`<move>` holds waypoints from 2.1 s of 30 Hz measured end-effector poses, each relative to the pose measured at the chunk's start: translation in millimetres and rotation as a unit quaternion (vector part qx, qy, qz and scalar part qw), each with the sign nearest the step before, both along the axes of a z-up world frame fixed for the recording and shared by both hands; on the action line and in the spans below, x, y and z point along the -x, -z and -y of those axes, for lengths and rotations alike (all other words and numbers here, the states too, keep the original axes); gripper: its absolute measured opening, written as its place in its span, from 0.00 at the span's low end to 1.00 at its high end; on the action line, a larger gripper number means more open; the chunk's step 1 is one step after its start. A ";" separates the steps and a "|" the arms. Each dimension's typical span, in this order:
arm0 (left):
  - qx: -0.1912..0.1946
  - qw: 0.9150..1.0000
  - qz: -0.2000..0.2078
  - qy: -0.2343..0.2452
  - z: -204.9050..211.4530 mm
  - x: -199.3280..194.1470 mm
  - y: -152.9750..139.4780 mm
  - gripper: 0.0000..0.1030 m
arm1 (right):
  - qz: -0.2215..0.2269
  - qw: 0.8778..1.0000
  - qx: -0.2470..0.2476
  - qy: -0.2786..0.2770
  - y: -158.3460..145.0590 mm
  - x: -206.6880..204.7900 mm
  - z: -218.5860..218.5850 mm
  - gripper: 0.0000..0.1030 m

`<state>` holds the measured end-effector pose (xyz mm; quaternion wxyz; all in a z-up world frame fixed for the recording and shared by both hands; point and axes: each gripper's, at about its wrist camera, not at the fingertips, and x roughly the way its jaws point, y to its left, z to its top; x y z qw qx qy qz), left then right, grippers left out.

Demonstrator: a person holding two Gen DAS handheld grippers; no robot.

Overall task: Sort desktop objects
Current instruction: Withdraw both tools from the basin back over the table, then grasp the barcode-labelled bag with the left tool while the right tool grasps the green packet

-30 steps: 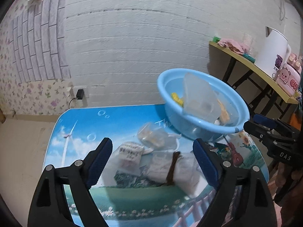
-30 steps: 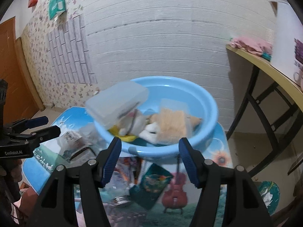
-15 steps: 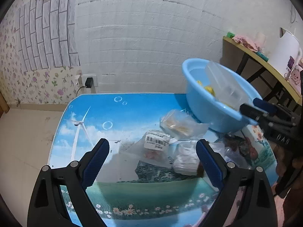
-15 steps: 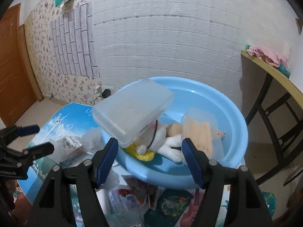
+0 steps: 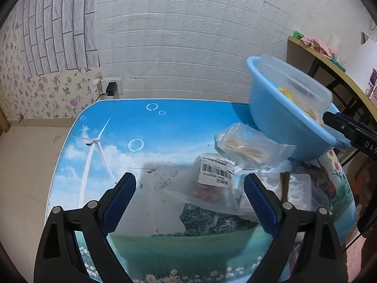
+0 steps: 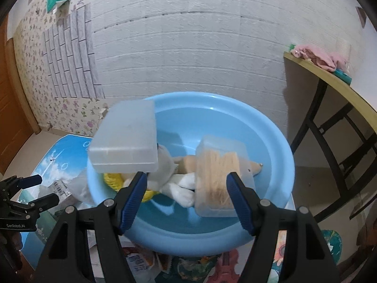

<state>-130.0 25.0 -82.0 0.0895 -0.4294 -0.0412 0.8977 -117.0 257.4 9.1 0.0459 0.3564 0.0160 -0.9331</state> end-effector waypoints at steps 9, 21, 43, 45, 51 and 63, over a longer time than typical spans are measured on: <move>-0.007 1.000 0.004 0.028 -6.9 5.9 7.3 0.76 | -0.019 1.000 -0.001 0.009 -5.6 -15.6 -8.2 0.68; -0.015 0.999 0.004 0.042 -2.8 -1.4 4.6 0.40 | -0.018 0.999 0.016 0.040 -7.2 -59.6 -33.4 0.68; 0.018 0.999 0.005 0.030 7.7 -40.5 5.9 0.42 | 0.101 0.994 0.012 0.037 64.5 -55.3 -23.8 0.68; 0.024 0.999 0.005 0.031 5.9 -39.8 7.2 0.43 | 0.102 0.994 0.005 0.037 66.7 -53.0 -22.5 0.68; 0.029 0.999 0.012 0.029 4.3 -37.4 13.1 0.54 | 0.103 0.994 -0.010 0.040 70.2 -47.5 -20.9 0.68; 0.032 0.999 0.022 0.034 1.0 -34.7 24.6 0.59 | 0.095 0.993 -0.018 0.060 68.3 -58.7 -45.6 0.68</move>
